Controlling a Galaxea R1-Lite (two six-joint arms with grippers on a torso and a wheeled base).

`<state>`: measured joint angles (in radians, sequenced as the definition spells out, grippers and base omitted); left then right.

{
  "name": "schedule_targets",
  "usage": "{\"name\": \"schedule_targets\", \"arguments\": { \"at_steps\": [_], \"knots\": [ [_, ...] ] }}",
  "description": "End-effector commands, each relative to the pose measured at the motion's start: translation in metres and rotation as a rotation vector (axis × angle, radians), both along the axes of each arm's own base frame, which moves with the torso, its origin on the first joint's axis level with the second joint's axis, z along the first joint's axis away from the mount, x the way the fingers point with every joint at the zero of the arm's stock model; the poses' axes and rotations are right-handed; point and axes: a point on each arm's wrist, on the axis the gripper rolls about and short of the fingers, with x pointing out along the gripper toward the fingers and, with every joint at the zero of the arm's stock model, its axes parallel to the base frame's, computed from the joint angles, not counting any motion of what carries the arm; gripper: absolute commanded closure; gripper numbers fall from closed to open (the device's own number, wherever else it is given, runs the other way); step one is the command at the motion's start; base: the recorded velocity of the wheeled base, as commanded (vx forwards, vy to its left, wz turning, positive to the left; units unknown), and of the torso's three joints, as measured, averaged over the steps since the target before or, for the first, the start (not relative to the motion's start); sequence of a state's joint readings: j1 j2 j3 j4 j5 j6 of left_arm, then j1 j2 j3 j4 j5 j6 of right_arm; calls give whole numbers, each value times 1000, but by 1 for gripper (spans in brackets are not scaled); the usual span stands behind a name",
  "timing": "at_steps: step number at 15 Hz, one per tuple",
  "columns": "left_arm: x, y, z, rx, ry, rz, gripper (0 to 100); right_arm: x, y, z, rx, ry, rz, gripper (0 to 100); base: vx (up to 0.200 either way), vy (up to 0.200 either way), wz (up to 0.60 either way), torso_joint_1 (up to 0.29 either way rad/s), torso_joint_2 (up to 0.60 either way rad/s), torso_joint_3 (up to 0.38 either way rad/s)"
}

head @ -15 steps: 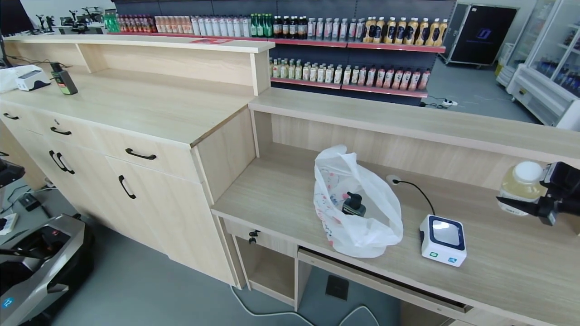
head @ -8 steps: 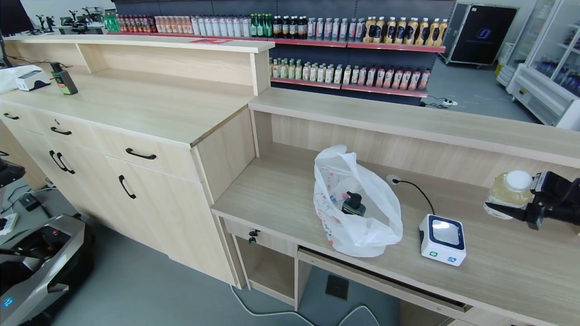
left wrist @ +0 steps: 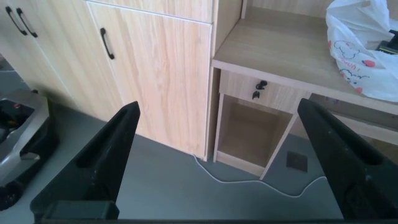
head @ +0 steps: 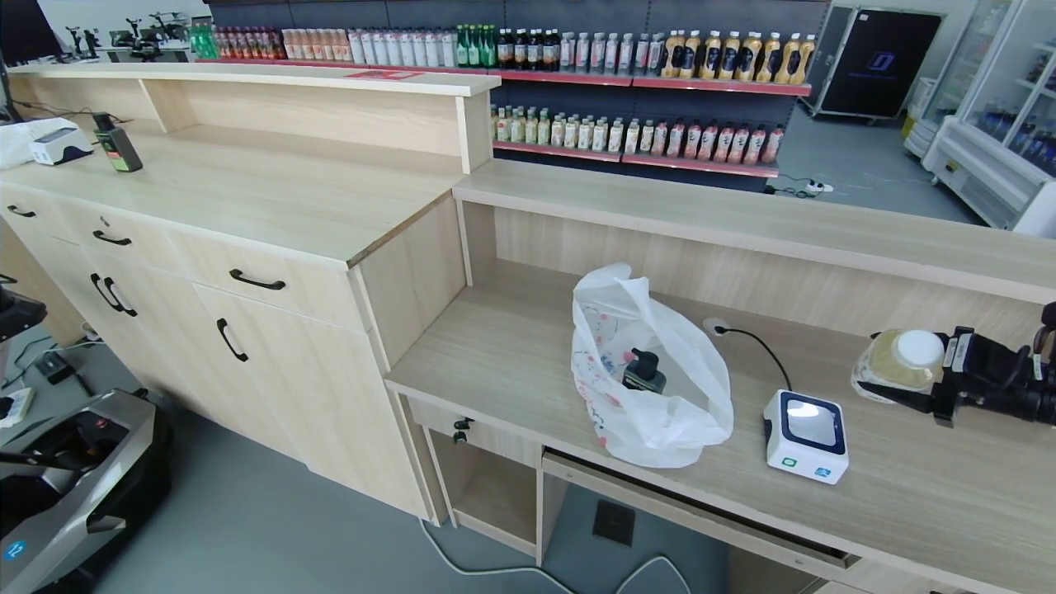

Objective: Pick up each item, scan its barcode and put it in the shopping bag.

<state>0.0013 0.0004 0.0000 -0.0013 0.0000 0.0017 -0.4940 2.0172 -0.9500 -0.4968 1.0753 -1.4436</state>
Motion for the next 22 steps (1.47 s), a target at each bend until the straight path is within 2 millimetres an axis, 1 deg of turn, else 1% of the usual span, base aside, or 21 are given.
{"name": "schedule_targets", "arguments": {
  "at_steps": [1, 7, 11, 12, 14, 22],
  "knots": [
    [0, 0, 0, 0, -1, 0, 0, 0, -2, -5, -7, 0, 5, 100, 0, 0, 0, 0, 0, 0],
    [0, 0, 0, 0, -1, 0, 0, 2, -4, -13, -44, -24, 29, 100, 0, 0, 0, 0, 0, 0],
    [0, 0, 0, 0, -1, 0, 0, -4, -9, -20, -62, -18, 11, 100, 0, 0, 0, 0, 0, 0],
    [0, 0, 0, 0, -1, 0, 0, -7, -13, -20, -65, -12, -8, 100, 0, 0, 0, 0, 0, 0],
    [0, 0, 0, 0, -1, 0, 0, -9, -12, -23, -58, -2, -8, 100, 0, 0, 0, 0, 0, 0],
    [0, 0, 0, 0, -2, 0, 0, -1, -15, -34, -49, 12, -2, 100, 0, 0, 0, 0, 0, 0]
  ]
}}
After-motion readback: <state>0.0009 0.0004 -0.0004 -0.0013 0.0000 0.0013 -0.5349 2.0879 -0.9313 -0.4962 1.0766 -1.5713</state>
